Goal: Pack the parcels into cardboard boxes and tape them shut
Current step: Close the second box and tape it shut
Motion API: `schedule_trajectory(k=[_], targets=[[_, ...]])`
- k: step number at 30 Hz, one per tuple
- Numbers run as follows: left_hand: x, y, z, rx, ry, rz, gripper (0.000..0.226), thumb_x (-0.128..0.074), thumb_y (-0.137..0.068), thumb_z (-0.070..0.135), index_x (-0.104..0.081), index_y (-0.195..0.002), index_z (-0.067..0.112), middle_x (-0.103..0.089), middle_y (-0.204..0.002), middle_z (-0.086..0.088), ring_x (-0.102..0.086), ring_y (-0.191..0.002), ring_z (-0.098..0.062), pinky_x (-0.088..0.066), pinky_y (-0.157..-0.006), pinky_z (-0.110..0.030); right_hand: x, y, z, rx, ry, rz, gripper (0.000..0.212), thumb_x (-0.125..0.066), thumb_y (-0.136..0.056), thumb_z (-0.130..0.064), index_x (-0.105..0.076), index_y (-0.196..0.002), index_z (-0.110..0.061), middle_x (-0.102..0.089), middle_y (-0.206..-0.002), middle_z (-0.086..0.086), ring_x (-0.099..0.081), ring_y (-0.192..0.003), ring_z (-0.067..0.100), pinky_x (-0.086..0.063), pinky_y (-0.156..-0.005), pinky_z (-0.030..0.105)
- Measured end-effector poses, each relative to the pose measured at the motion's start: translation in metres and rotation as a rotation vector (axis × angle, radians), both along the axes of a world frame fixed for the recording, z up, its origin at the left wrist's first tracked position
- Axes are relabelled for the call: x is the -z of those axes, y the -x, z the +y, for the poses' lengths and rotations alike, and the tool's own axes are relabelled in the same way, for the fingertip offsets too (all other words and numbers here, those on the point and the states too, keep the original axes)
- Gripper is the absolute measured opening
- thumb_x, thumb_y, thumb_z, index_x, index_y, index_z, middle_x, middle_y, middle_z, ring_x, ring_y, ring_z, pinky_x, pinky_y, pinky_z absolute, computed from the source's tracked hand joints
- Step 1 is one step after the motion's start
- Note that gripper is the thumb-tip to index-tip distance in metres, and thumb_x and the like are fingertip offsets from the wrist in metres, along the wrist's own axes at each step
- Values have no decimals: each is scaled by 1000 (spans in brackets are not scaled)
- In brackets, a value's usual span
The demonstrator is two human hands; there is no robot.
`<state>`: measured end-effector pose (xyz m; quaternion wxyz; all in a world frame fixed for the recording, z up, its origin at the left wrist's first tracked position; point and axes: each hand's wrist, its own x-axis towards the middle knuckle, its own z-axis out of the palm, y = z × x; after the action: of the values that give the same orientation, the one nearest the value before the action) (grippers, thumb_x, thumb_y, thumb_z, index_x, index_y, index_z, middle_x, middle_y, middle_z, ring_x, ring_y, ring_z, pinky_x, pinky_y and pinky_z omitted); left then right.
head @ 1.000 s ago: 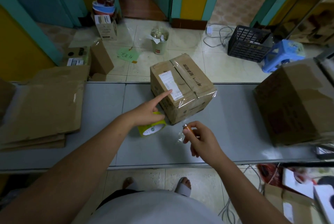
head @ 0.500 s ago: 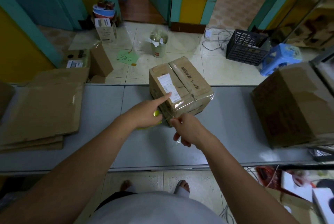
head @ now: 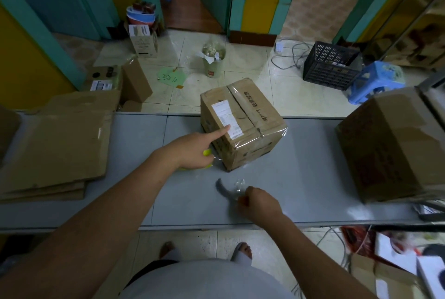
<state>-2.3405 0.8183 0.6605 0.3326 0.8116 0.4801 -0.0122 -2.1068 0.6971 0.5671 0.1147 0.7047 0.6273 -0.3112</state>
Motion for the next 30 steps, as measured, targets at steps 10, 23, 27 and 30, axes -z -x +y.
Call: schedule_trajectory(k=[10, 23, 27, 30], targets=[[11, 8, 4, 32, 7, -13, 101, -64, -97, 28, 9, -156, 65, -54, -72, -4, -52, -62, -16, -44, -61, -33, 8, -24, -10, 68, -240, 12, 43, -73, -86, -59, -70, -114, -26, -61, -109, -3, -58, -98, 18, -51, -85, 32], [12, 15, 7, 78, -57, 60, 109, -70, -90, 32, 10, -155, 67, -58, -76, 4, -56, -66, -12, -40, -57, -30, -72, 48, 85, 69, -801, 47, 23, -67, -89, -45, -68, -104, -27, -63, -108, -5, -52, -109, 22, -36, -92, 39], [28, 33, -5, -3, -145, 22, 111, -71, -94, 34, 18, -153, 66, -61, -77, 2, -61, -66, -16, -52, -59, -37, -66, 47, 79, 23, -808, -22, 34, -76, -80, -45, -65, -108, -28, -60, -112, -3, -51, -110, 25, -35, -92, 40], [52, 49, -17, -117, -226, 32, 109, -70, -97, 39, 19, -154, 64, -60, -80, 0, -62, -72, -19, -57, -66, -41, -71, 39, 79, -1, -763, 33, 49, -77, -80, -56, -62, -120, -31, -58, -122, -5, -46, -117, 23, -34, -101, 43]])
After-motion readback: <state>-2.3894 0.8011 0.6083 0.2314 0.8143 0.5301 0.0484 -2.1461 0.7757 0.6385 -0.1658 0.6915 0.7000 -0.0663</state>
